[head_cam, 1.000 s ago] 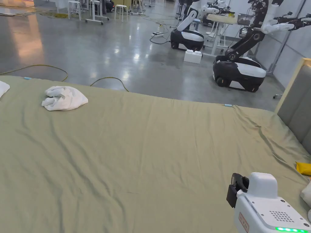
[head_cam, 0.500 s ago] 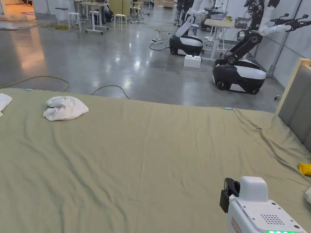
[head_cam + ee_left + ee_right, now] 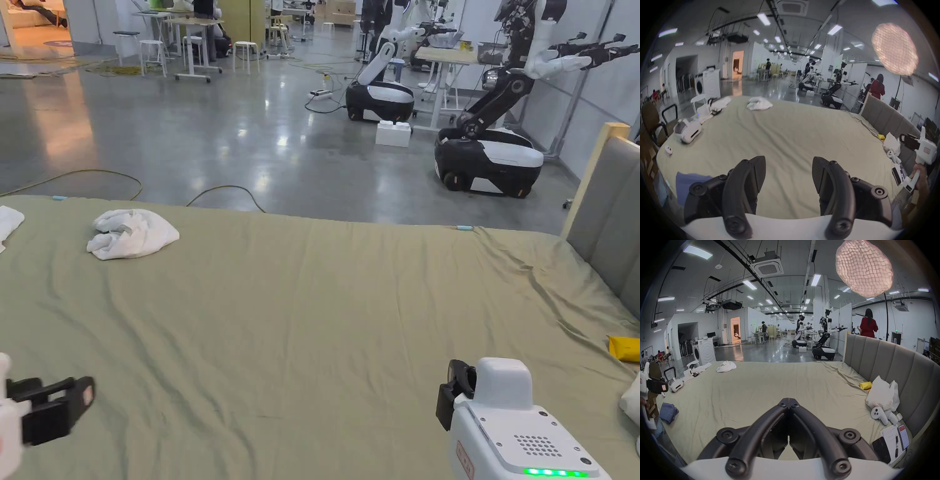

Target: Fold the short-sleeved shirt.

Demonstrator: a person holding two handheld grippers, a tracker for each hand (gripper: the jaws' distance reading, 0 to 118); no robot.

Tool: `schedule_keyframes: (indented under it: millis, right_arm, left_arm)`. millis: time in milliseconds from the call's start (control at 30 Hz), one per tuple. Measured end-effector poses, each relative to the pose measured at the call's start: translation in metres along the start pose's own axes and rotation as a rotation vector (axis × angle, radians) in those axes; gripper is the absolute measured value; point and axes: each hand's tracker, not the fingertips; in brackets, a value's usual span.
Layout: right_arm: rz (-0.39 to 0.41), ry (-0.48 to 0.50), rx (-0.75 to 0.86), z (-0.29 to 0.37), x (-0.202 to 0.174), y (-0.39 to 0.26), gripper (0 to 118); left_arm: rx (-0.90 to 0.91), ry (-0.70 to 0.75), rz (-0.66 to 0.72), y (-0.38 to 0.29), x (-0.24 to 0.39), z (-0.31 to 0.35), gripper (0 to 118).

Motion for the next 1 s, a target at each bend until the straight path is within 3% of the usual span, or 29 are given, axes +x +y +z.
schedule_keyframes:
  millis: [167,200,267,333,400,467,633,1000]
  right_arm:
    - [-0.007,-0.021,0.033,0.0,-0.002,0.005,0]
    - [-0.011,-0.021,0.039,0.0,-0.003,0.006,0]
    - [-0.014,-0.027,0.048,-0.001,-0.006,0.006,0]
    - [-0.015,-0.03,0.057,-0.001,-0.008,0.005,0]
    - [-0.017,-0.033,0.063,-0.002,-0.01,0.003,0]
    - [-0.011,-0.041,0.075,-0.002,-0.012,0.0,0]
    - [-0.005,-0.052,0.09,0.001,-0.014,-0.003,0]
    - [-0.026,-0.077,0.111,0.01,-0.008,-0.005,0]
  left_arm:
    - [0.159,0.071,-0.101,-0.004,0.07,-0.011,59]
    - [0.181,0.071,-0.132,-0.005,0.081,-0.014,51]
    - [0.215,0.07,-0.165,-0.008,0.104,-0.016,46]
    - [0.237,0.058,-0.169,-0.011,0.117,-0.021,21]
    - [0.232,0.069,-0.147,-0.013,0.129,-0.025,19]
    - [0.261,0.044,-0.11,-0.014,0.131,-0.027,9]
    - [0.327,0.075,-0.047,-0.017,0.134,-0.024,6]
    - [0.366,0.089,-0.108,-0.012,0.126,-0.017,6]
